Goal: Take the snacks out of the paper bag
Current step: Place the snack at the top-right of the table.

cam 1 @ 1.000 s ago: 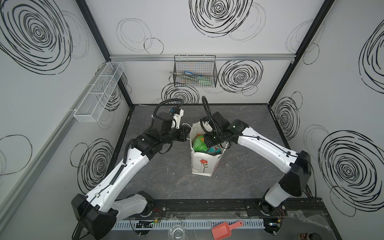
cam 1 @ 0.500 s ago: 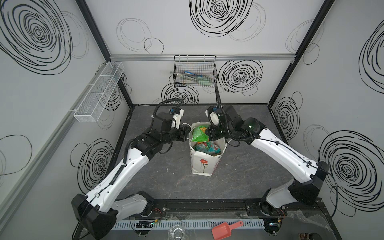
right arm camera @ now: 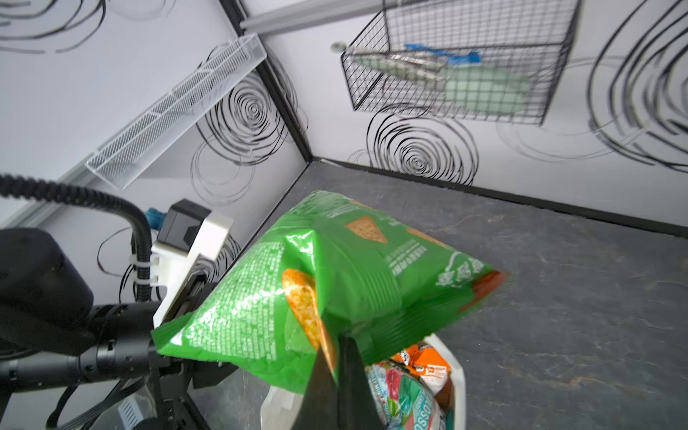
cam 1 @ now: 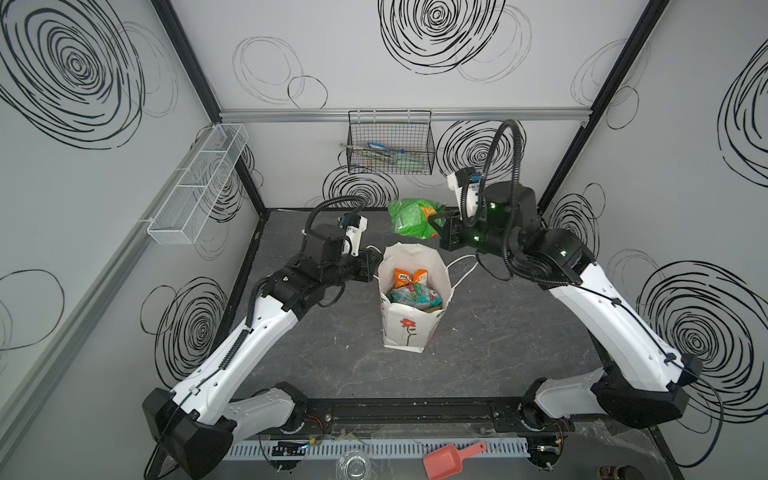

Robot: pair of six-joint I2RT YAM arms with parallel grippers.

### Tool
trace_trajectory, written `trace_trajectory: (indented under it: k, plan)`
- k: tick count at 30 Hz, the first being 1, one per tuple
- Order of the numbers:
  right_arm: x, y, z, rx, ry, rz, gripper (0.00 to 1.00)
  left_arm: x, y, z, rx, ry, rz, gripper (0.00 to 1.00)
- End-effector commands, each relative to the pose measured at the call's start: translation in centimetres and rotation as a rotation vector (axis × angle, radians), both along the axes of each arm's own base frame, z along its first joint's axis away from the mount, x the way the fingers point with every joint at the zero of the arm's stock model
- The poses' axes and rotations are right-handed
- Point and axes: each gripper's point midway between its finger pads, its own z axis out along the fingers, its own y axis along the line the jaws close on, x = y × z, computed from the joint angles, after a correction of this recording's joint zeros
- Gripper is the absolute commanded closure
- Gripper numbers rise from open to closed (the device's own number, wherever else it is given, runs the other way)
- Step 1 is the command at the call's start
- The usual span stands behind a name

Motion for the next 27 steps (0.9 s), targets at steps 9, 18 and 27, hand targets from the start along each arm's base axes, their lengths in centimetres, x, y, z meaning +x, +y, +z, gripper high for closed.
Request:
trace_trajectory:
  k: [9, 18, 27]
  plan:
    - [6.7, -16.1, -2.0, 0.082, 0.005, -0.351, 1.0, 0.1, -0.3, 2.6, -0.043, -0.071, -0.023, 0.43]
    - [9.6, -21.9, -13.9, 0.182, 0.234, -0.462, 1.0, 0.3, -0.5, 1.0, -0.008, -0.047, -0.049, 0.16]
    - [10.6, -21.9, -26.7, 0.153, 0.461, -0.492, 1.0, 0.4, -0.9, 1.2, -0.012, -0.059, -0.07, 0.06]
